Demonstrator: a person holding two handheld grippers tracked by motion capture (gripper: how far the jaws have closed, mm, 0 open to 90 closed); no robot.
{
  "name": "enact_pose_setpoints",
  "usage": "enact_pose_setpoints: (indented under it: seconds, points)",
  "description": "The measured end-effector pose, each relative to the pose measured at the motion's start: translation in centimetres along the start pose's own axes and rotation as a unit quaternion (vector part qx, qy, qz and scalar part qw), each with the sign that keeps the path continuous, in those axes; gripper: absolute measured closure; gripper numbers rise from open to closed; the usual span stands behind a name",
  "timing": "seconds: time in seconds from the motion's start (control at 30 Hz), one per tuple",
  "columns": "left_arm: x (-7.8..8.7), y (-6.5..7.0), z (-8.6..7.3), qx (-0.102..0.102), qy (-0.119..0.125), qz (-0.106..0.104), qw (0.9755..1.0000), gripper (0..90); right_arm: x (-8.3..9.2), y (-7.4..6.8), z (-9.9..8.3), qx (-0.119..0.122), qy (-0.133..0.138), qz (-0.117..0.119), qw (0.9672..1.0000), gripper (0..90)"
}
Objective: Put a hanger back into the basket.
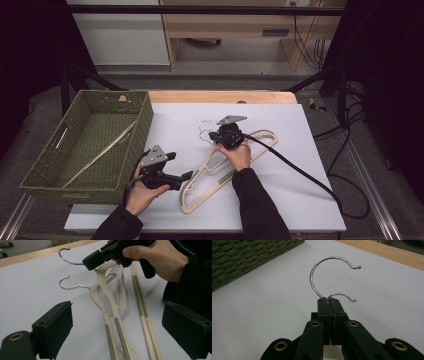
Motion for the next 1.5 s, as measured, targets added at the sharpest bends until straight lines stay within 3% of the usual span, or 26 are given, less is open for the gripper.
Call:
enact_pose_setpoints:
  seconds: [0.2, 0.3, 0.57, 0.7, 0.83, 0.9, 0.93, 1.03, 1.13, 1.17, 1.27, 1.37, 1.5]
  points:
    - [-1.9, -0.2, 1.4, -0.004, -0.013, 0.003, 0.9999, 10.6, 0.8, -0.3, 0.1, 0.005, 0.007, 0.006, 0.9999, 89.4]
    - [-3.2, -0.4, 1.7, 0.003, -0.020, -0.001, 0.9998, 11.4, 1.1, -0.4, 0.2, 0.009, 0.013, 0.007, 0.9998, 89.4]
    - [-5.8, -0.6, 1.9, 0.009, -0.047, -0.007, 0.9988, 9.0, 2.2, -0.4, 0.3, 0.018, 0.023, 0.013, 0.9995, 89.4]
    - [-7.0, -0.4, 1.8, 0.009, -0.059, -0.013, 0.9981, 12.0, 2.6, -0.5, 0.2, 0.022, 0.027, 0.015, 0.9993, 89.4]
    - [-8.1, -0.4, 1.7, 0.011, -0.068, -0.015, 0.9975, 21.7, 2.8, -0.6, 0.3, 0.022, 0.029, 0.017, 0.9992, 89.4]
    - [-8.7, -0.3, 1.7, 0.020, -0.072, -0.023, 0.9970, 31.8, 2.9, -0.8, 0.3, 0.019, 0.033, 0.019, 0.9991, 89.4]
    - [-9.0, -0.3, 1.8, 0.025, -0.074, -0.027, 0.9966, 31.8, 2.9, -0.8, 0.3, 0.019, 0.033, 0.019, 0.9991, 89.4]
    - [-10.0, -0.1, 1.6, 0.047, -0.085, -0.044, 0.9943, 41.5, 3.0, -0.9, 0.2, 0.017, 0.032, 0.022, 0.9991, 89.4]
    - [-10.8, 0.1, 1.2, 0.058, -0.098, -0.053, 0.9921, 54.5, 3.1, -1.0, 0.2, 0.024, 0.033, 0.027, 0.9988, 89.5]
    - [-11.0, 0.1, 1.2, 0.061, -0.102, -0.056, 0.9913, 54.5, 3.1, -1.0, 0.2, 0.024, 0.033, 0.027, 0.9988, 89.5]
    - [-11.3, 0.3, 1.0, 0.062, -0.108, -0.054, 0.9907, 69.4, 3.3, -1.1, 0.2, 0.027, 0.036, 0.025, 0.9987, 89.4]
    - [-11.3, 0.5, 1.0, 0.059, -0.112, -0.056, 0.9904, 73.4, 3.4, -1.2, 0.2, 0.029, 0.037, 0.027, 0.9985, 89.3]
    - [-11.1, 0.8, 1.3, 0.074, -0.109, -0.059, 0.9895, 75.3, 3.9, -1.2, 0.2, 0.026, 0.043, 0.027, 0.9984, 89.2]
Point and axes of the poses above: each handheld gripper's, and its own axes: x roughly backward along the jaws, z roughly out of its top, y roughly to its right, the point moved 6 cm from there along -x, roughly forward along the jaws, and after that the axes turned 2 degrees about z, right-handed, at the moved point
